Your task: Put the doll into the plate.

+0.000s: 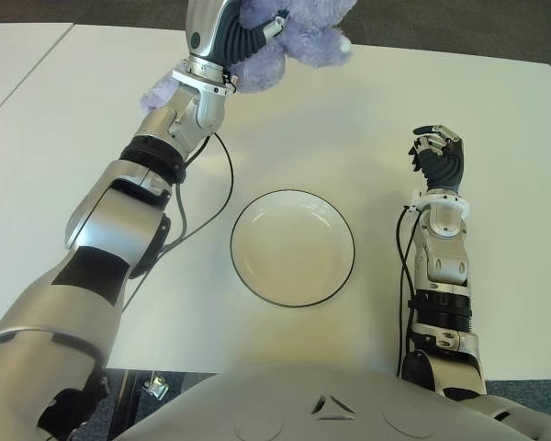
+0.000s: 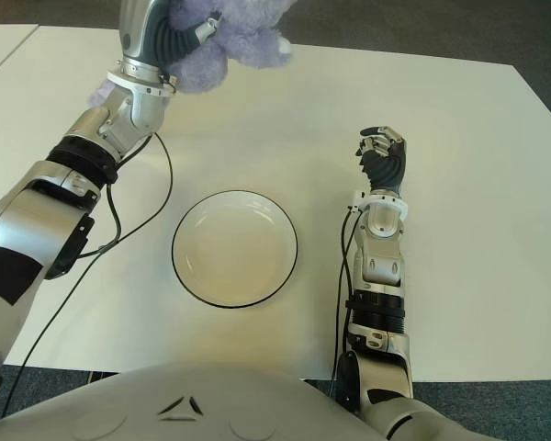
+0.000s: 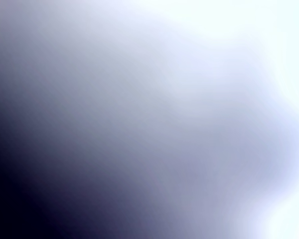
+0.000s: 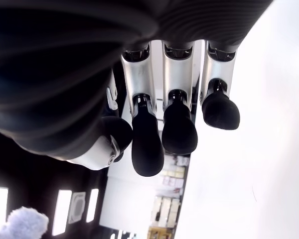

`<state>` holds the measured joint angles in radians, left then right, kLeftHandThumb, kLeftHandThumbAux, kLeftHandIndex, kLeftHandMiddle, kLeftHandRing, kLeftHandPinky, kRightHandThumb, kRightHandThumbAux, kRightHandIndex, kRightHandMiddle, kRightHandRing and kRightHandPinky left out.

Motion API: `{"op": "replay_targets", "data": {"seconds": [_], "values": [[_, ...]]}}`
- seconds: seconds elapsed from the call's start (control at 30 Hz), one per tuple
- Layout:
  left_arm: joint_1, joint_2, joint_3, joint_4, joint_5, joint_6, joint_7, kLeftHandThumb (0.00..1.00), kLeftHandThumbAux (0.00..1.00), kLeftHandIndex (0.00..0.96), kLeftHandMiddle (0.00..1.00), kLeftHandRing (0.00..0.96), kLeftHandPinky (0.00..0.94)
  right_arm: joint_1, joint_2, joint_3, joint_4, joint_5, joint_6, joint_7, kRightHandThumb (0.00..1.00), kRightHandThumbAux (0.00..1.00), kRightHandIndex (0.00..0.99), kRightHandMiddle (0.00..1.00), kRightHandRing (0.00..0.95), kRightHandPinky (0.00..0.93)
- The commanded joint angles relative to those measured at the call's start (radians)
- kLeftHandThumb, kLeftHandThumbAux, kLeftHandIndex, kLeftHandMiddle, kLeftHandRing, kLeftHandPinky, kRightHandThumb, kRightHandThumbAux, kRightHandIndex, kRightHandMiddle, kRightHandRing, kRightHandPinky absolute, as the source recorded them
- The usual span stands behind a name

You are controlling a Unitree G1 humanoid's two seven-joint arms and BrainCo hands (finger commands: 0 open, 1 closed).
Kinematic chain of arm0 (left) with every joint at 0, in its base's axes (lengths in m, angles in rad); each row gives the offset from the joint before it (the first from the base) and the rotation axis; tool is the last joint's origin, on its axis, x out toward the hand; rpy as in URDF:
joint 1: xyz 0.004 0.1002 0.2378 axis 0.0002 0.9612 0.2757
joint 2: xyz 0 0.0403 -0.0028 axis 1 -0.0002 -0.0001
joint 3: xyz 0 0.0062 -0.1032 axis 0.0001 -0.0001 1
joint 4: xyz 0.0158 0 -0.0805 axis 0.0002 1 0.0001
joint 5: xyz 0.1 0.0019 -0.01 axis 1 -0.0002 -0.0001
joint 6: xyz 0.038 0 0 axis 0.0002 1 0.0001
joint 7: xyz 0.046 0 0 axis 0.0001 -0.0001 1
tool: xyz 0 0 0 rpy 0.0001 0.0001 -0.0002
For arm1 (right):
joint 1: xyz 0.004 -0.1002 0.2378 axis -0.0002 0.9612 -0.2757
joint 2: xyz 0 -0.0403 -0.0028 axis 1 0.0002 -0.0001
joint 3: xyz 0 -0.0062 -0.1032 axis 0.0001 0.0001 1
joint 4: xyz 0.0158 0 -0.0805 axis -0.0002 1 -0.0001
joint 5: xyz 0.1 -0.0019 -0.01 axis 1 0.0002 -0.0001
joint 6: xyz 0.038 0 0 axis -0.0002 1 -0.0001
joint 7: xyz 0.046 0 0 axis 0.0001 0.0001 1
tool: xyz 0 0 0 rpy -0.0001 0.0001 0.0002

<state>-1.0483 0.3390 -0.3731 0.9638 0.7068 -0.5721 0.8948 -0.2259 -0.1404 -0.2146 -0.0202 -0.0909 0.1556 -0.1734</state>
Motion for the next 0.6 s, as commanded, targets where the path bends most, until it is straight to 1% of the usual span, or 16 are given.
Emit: {"op": "replay_targets", "data": {"seconds": [0.03,0.17,0.27,0.37,0.5,0.53,0.57,0.6], "values": [[0.006,0.01,-0.002,-0.022,0.023,-0.011,0.027,1.0,0.658,0.381,0.493,0.52,0.462,-0.001,-0.001,0.002,0.015,0.01,-0.01,0.006,0.716,0.715,0.434,0.708,0.751,0.77],[0.017,0.022,-0.01,-0.053,0.052,-0.039,0.06,1.0,0.658,0.383,0.496,0.519,0.462,-0.001,-0.003,0.003,0.017,0.008,-0.012,0.01,0.716,0.715,0.434,0.707,0.75,0.769],[0.025,0.028,-0.011,-0.065,0.061,-0.058,0.062,1.0,0.658,0.383,0.498,0.519,0.46,-0.001,-0.003,0.003,0.017,0.007,-0.012,0.011,0.716,0.715,0.434,0.707,0.75,0.77],[0.049,0.053,-0.016,-0.099,0.057,-0.135,0.024,1.0,0.657,0.384,0.503,0.522,0.458,-0.004,-0.002,0.003,0.014,0.009,-0.007,0.012,0.716,0.715,0.434,0.71,0.752,0.771],[0.059,0.067,-0.016,-0.11,0.06,-0.18,0.005,1.0,0.658,0.384,0.506,0.523,0.456,-0.006,-0.002,0.001,0.014,0.011,-0.006,0.013,0.716,0.715,0.434,0.711,0.751,0.767],[0.06,0.071,-0.017,-0.111,0.062,-0.192,0.001,0.99,0.656,0.384,0.508,0.523,0.532,-0.006,-0.001,0.001,0.014,0.012,-0.006,0.014,0.716,0.715,0.434,0.712,0.751,0.767],[0.062,0.078,-0.02,-0.112,0.066,-0.212,-0.001,0.976,0.654,0.385,0.509,0.523,0.649,-0.009,-0.001,0.0,0.016,0.013,-0.005,0.015,0.716,0.714,0.434,0.712,0.75,0.767],[0.064,0.082,-0.021,-0.112,0.069,-0.225,-0.003,0.967,0.653,0.385,0.511,0.523,0.723,-0.011,-0.001,0.0,0.017,0.014,-0.005,0.015,0.716,0.714,0.434,0.712,0.75,0.766]]}}
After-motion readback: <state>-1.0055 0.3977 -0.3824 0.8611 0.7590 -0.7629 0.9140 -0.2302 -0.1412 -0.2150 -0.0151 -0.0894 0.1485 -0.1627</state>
